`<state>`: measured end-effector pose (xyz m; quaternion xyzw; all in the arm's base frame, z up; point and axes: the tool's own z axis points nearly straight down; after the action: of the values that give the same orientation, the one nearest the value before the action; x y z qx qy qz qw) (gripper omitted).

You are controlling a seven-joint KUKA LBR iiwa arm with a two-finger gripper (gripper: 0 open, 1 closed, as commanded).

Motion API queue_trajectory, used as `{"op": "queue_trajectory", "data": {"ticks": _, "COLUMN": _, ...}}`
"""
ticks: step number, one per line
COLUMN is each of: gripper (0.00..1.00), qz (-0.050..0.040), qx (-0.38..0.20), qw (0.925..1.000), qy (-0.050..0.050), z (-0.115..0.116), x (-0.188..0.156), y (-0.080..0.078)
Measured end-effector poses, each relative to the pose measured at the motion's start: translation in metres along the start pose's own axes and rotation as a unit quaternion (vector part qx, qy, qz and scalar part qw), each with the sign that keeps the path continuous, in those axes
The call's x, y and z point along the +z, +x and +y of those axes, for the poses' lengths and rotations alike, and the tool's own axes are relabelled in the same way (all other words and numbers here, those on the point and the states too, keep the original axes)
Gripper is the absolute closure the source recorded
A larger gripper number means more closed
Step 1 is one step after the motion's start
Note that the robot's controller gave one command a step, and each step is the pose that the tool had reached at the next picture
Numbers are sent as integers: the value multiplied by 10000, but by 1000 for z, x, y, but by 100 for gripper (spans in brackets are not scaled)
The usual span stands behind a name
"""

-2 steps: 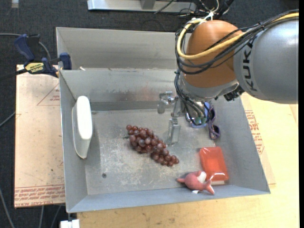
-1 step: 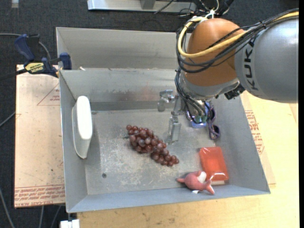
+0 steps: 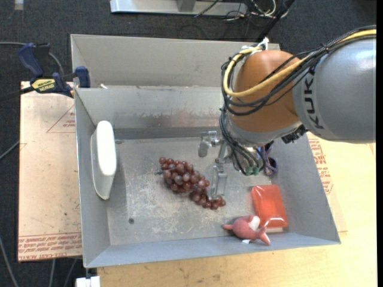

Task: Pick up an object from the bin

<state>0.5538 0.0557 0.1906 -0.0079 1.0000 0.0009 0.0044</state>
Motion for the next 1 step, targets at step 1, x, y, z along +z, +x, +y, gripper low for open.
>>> {"op": "queue_trajectory", "data": {"ticks": 1, "gripper": 0, "qz": 37, "qx": -17, "qw": 10000, "qy": 2, "z": -2, "x": 16, "y": 13}}
